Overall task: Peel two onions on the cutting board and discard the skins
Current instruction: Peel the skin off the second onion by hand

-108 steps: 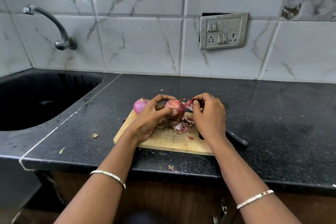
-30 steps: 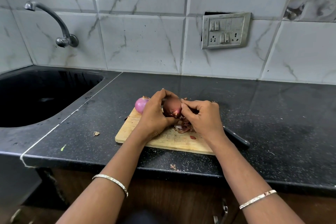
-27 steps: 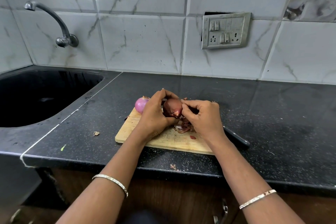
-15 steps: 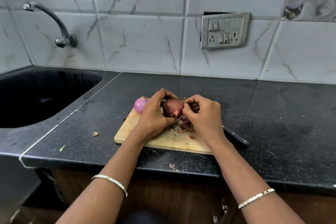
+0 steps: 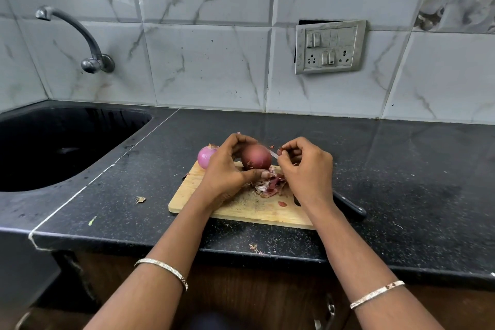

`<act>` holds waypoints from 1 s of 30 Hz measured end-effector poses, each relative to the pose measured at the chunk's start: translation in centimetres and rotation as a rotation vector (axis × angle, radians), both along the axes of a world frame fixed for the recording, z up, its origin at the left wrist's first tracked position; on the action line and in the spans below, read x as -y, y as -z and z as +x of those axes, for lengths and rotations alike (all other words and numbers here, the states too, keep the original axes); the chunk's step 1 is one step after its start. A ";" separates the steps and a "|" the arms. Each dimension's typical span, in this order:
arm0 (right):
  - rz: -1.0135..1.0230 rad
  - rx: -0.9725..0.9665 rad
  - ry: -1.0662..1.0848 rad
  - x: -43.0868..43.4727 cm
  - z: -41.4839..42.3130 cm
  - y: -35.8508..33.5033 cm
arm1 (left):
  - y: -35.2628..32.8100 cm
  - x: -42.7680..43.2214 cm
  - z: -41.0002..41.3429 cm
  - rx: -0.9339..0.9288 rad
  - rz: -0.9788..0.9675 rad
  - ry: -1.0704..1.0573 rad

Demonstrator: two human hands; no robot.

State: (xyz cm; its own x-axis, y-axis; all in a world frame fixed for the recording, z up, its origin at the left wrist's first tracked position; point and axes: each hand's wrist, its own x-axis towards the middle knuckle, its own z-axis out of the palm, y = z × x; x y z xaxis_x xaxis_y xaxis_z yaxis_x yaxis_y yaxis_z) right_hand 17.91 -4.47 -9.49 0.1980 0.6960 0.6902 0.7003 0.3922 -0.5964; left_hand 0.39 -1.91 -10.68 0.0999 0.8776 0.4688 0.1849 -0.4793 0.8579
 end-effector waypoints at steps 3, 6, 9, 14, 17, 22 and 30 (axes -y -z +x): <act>-0.018 0.047 -0.018 -0.1 -0.1 0.0 | -0.1 0.0 0.0 -0.021 0.009 -0.014; 0.013 0.047 -0.082 0.1 -0.3 -0.1 | -0.2 0.2 0.1 -0.062 0.050 -0.040; -0.029 0.053 -0.148 0.3 -0.6 -0.2 | -0.2 0.4 0.1 -0.125 0.112 -0.082; -0.094 0.000 -0.221 0.2 -0.7 -0.2 | -0.4 0.7 0.1 -0.173 0.160 -0.108; -0.069 -0.026 -0.235 0.2 -0.6 -0.2 | -0.4 0.7 0.1 -0.180 0.162 -0.116; -0.005 0.012 -0.194 0.3 -0.6 -0.1 | -0.4 0.5 0.1 -0.198 0.161 -0.129; 0.013 0.032 -0.169 0.2 -0.6 0.1 | -0.2 0.4 0.1 -0.190 0.140 -0.103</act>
State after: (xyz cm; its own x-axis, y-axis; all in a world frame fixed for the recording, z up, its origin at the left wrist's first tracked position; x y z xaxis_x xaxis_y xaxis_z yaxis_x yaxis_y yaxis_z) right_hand 17.27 -4.65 -9.59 0.0570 0.7082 0.7037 0.6424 0.5136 -0.5689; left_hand 0.48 -2.29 -10.43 0.1113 0.8154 0.5681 0.3902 -0.5616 0.7296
